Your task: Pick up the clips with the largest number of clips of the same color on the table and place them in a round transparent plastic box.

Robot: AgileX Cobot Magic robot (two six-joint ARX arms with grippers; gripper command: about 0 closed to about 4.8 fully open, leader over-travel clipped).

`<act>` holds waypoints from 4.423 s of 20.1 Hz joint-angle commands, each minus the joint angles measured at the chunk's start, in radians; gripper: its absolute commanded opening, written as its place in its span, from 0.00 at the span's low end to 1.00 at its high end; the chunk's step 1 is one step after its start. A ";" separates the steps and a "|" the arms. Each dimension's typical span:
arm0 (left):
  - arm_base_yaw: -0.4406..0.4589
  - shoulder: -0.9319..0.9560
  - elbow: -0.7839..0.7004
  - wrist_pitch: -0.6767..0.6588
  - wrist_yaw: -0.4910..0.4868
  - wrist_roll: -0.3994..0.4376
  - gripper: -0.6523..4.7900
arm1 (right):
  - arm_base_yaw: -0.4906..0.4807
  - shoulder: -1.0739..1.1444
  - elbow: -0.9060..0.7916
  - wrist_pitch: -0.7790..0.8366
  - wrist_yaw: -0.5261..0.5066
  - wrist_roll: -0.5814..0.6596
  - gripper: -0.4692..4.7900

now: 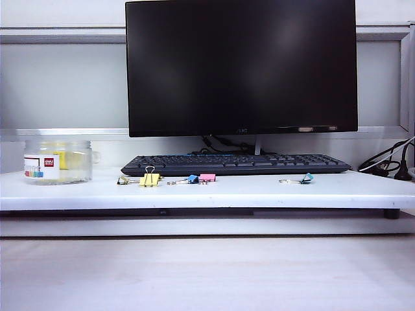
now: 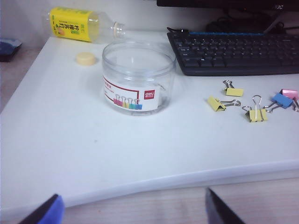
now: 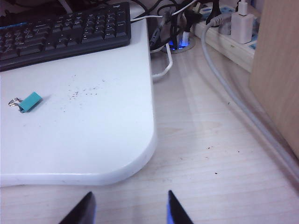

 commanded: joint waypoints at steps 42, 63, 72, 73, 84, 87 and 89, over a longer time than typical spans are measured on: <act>0.000 -0.003 0.003 0.088 0.222 -0.135 0.86 | 0.183 0.602 0.488 0.163 -0.539 0.034 0.50; 0.000 0.073 0.008 0.097 0.431 -0.161 0.86 | 0.397 1.577 0.923 0.372 -0.880 -0.121 0.50; 0.000 0.397 0.150 0.110 0.406 -0.158 0.86 | 0.449 1.756 1.109 0.370 -0.913 -0.165 0.50; 0.000 0.428 0.159 0.109 0.406 -0.161 0.86 | 0.449 1.780 1.128 0.370 -0.914 -0.165 0.50; 0.000 0.544 0.242 0.100 0.461 -0.127 0.86 | 0.487 2.011 1.322 0.370 -0.977 -0.165 0.58; 0.000 0.544 0.242 0.092 0.460 -0.127 0.86 | 0.506 2.054 1.378 0.368 -0.949 -0.169 0.60; 0.000 0.544 0.242 0.092 0.460 -0.127 0.86 | 0.510 2.080 1.395 0.372 -0.931 -0.173 0.60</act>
